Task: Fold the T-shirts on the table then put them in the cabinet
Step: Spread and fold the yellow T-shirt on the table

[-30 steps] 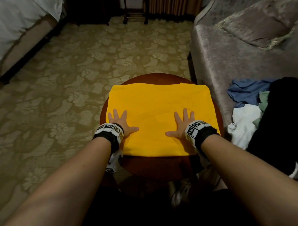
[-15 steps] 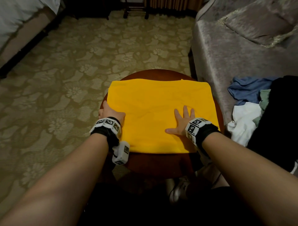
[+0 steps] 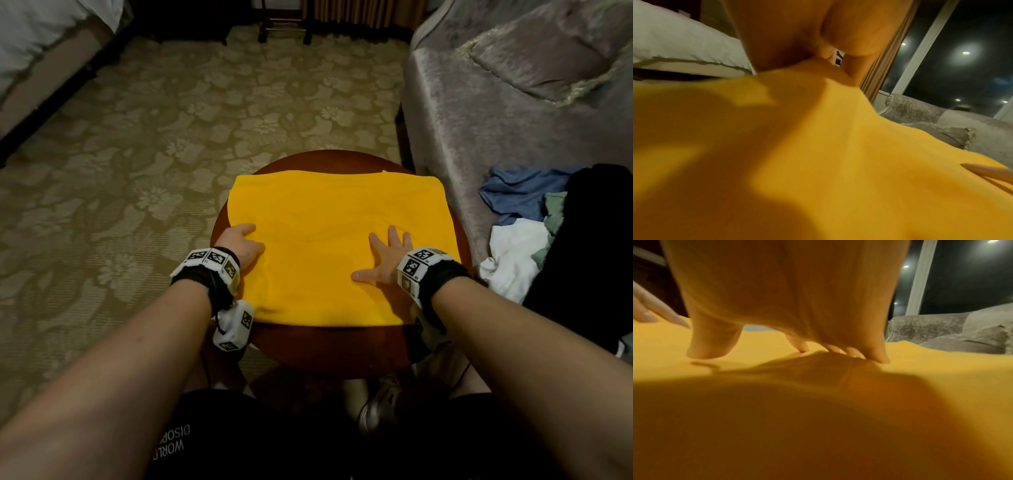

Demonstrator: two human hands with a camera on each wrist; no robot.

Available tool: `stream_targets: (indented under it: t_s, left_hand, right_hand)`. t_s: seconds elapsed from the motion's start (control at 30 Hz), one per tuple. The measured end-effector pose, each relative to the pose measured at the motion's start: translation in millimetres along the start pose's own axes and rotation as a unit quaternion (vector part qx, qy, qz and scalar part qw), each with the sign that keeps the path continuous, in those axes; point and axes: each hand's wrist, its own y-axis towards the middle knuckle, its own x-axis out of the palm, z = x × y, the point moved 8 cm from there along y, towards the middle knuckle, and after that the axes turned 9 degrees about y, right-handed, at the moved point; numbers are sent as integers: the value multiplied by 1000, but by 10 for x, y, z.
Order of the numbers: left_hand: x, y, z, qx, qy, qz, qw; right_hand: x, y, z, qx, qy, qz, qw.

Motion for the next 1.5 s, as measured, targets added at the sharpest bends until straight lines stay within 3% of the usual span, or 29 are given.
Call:
stream_targets:
  t_s: [0.1,0.23,0.4,0.47,0.57,0.63,0.73,1.03,1.07,1.13,1.17,1.23,1.33,1.5]
  left_hand:
    - [-65,-47,86,15,27,-1,1000]
    - [-150,-142,329,45,72,-10,996]
    - [-185,-296,743,74,109,-20,991]
    - [-176,-354,942,92,139,-13,986]
    - [-119,-421,1290,118,176,3,977]
    - [-30,-436,1505,122,190,3,974]
    - [180,-474,1829,128,198,-10,972]
    - [1037,-817,2849,200,182,-88,959]
    - [1158,-876,2918,204,126,-116,964]
    - [1299,-950,2965,159,-24,-174,972]
    - [1303,-942,2936,125,-77,-185,972]
    - [1242,-852,2802,90,-98,-169,976]
    - [1168,-675,2555,108,34,-110,988]
    - [1447,-679,2152,125,251,-122,952]
  right_hand:
    - [-214,-40,8,-22,110,43,993]
    - [-509,-180,232,-25,307,177,935]
    - [-498,-257,663,58,369,174,911]
    - [-519,-319,848,94,371,204,901]
    - [-327,-257,1008,131,412,145,890]
    - [-62,-151,1056,164,537,65,825]
    - [14,-145,1067,127,640,45,756]
    - [80,-112,1192,56,731,-23,680]
    - [67,-87,1221,61,728,-19,683]
    - [-12,-55,1362,98,673,27,733]
    - [-60,-57,1428,114,645,49,754]
    - [-41,-24,1422,113,635,25,764]
    - [9,26,1388,100,618,4,780]
    - [-6,23,1326,87,582,19,808]
